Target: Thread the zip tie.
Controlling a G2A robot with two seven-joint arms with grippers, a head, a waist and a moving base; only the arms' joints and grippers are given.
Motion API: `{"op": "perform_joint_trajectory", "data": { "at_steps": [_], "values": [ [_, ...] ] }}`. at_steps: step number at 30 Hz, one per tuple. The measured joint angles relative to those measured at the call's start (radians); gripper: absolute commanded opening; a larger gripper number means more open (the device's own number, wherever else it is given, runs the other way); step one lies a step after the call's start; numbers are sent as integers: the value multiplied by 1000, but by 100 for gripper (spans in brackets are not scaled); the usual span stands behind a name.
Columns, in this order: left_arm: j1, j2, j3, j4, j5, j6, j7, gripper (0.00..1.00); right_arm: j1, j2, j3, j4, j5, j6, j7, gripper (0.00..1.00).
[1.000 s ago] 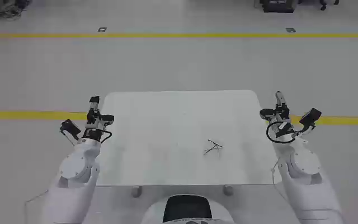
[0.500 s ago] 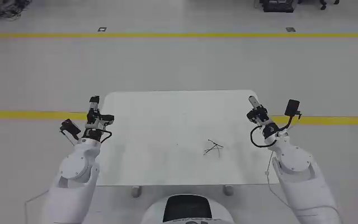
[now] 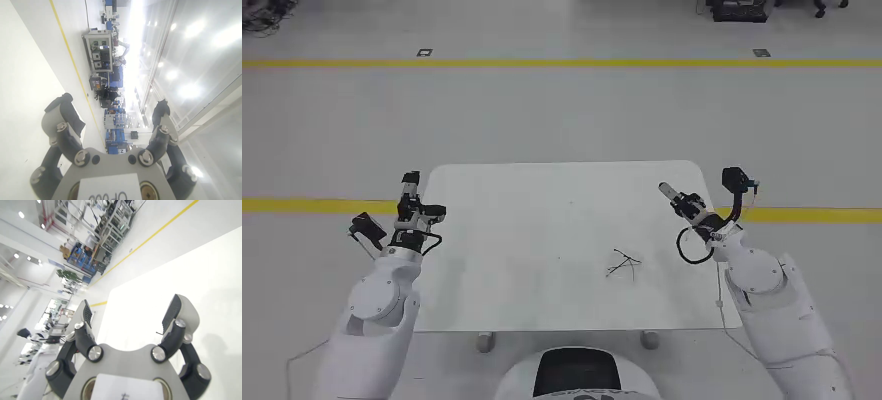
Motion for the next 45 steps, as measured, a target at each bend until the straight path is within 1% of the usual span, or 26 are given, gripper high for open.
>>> {"op": "perform_joint_trajectory", "data": {
  "at_steps": [2, 3, 5, 18, 20, 21, 24, 30, 34, 37, 39, 45],
  "values": [
    [0, 0, 0, 0, 0, 0, 0, 100, 20, 2, -25, 12, -38, -14, 49, 100],
    [0, 0, 0, 0, 0, 0, 0, 100, 33, 3, -43, 23, -70, -31, 92, 100],
    [0, 0, 0, 0, 0, 0, 0, 100, 41, 5, -53, 29, -99, -42, 126, 100],
    [0, 0, 0, 0, 0, 0, 0, 100, 44, 6, -55, 29, -94, -41, 120, 100],
    [0, 0, 0, 0, 0, 0, 0, 100, 62, 8, -78, 28, -146, -42, 141, 100],
    [0, 0, 0, 0, 0, 0, 0, 100, 78, 9, -96, 28, -204, -41, 161, 100],
    [0, 0, 0, 0, 0, 0, 0, 100, 118, 10, -137, 29, -328, -40, 224, 100],
    [0, 0, 0, 0, 0, 0, 0, 100, 199, 6, -234, 69, -486, -35, 346, 100],
    [0, 0, 0, 0, 0, 0, 0, 100, 246, -3, -305, 113, -545, -50, 391, 100],
    [0, 0, 0, 0, 0, 0, 0, 100, 272, -10, -352, 143, -594, -56, 390, 100],
    [0, 0, 0, 0, 0, 0, 0, 100, 279, -12, -379, 157, -626, -79, 392, 100],
    [0, 0, 0, 0, 0, 0, 0, 100, 279, -12, -381, 158, -628, -84, 394, 100]
  ]
}}
